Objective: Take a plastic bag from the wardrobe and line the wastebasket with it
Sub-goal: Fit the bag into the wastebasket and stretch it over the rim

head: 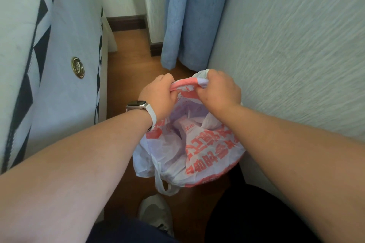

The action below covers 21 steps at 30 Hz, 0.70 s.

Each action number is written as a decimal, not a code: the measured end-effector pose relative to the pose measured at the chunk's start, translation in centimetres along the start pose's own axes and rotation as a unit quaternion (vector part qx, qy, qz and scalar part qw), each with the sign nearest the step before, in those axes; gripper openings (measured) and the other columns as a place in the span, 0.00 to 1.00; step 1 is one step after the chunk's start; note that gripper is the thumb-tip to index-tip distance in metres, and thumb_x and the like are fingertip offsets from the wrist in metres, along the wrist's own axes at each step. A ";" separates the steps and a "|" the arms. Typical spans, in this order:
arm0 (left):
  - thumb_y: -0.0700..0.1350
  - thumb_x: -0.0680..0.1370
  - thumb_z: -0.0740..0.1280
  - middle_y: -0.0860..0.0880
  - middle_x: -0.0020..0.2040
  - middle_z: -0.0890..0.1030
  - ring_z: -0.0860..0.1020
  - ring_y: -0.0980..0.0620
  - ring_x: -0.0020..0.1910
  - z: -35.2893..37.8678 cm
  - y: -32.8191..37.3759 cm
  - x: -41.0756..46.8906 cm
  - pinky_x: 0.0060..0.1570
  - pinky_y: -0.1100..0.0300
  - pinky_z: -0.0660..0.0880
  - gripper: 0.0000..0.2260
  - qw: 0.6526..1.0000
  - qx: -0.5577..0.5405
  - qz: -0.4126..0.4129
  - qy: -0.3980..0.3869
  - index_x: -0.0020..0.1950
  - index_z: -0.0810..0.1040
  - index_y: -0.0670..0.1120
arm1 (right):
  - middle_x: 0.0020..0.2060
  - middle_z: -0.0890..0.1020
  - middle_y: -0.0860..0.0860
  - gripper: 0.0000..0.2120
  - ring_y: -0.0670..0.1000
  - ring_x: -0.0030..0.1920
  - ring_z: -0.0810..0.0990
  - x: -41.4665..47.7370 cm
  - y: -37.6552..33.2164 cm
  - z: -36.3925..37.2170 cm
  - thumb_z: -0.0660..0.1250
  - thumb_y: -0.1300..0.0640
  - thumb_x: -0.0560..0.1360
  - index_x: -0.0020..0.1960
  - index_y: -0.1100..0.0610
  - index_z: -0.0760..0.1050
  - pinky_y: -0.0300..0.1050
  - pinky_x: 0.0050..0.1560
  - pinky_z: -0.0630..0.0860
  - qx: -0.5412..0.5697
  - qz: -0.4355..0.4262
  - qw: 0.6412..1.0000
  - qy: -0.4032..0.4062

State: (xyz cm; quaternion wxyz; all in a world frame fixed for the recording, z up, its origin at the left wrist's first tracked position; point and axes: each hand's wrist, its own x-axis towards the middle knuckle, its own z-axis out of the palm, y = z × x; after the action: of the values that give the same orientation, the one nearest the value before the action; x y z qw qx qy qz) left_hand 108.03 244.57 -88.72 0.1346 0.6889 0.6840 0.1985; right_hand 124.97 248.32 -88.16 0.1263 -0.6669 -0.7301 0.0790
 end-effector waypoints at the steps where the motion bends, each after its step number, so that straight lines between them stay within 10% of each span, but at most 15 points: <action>1: 0.49 0.81 0.63 0.50 0.41 0.74 0.74 0.48 0.36 0.0 -0.1 0.0 0.34 0.54 0.72 0.07 1.000 -0.006 -0.009 -0.006 0.45 0.69 0.49 | 0.52 0.79 0.52 0.18 0.57 0.53 0.77 0.0 0.0 0.1 0.65 0.41 0.75 0.56 0.54 0.75 0.49 0.43 0.71 0.000 -0.005 1.000 0.002; 14: 0.47 0.77 0.63 0.47 0.35 0.75 0.74 0.45 0.34 -1.5 0.8 0.3 0.31 0.54 0.68 0.08 0.998 -0.035 -0.003 -0.049 0.39 0.67 0.50 | 0.45 0.78 0.54 0.12 0.58 0.46 0.76 -1.2 -1.8 -0.4 0.69 0.52 0.71 0.52 0.56 0.77 0.49 0.42 0.68 -0.025 -0.278 0.960 0.019; 21: 0.50 0.72 0.71 0.46 0.50 0.76 0.75 0.47 0.46 -1.0 -0.1 0.4 0.42 0.53 0.75 0.16 0.994 0.014 0.093 0.064 0.56 0.76 0.45 | 0.48 0.77 0.57 0.14 0.60 0.51 0.74 0.2 -0.7 -0.5 0.69 0.48 0.75 0.50 0.59 0.75 0.48 0.39 0.62 0.005 -0.170 0.985 0.004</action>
State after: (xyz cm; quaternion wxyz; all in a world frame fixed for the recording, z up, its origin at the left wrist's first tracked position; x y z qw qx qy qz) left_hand 107.50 244.90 -87.86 0.0622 0.7371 0.6269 0.2444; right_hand 124.39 248.43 -87.46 0.1447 -0.5324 -0.8321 0.0574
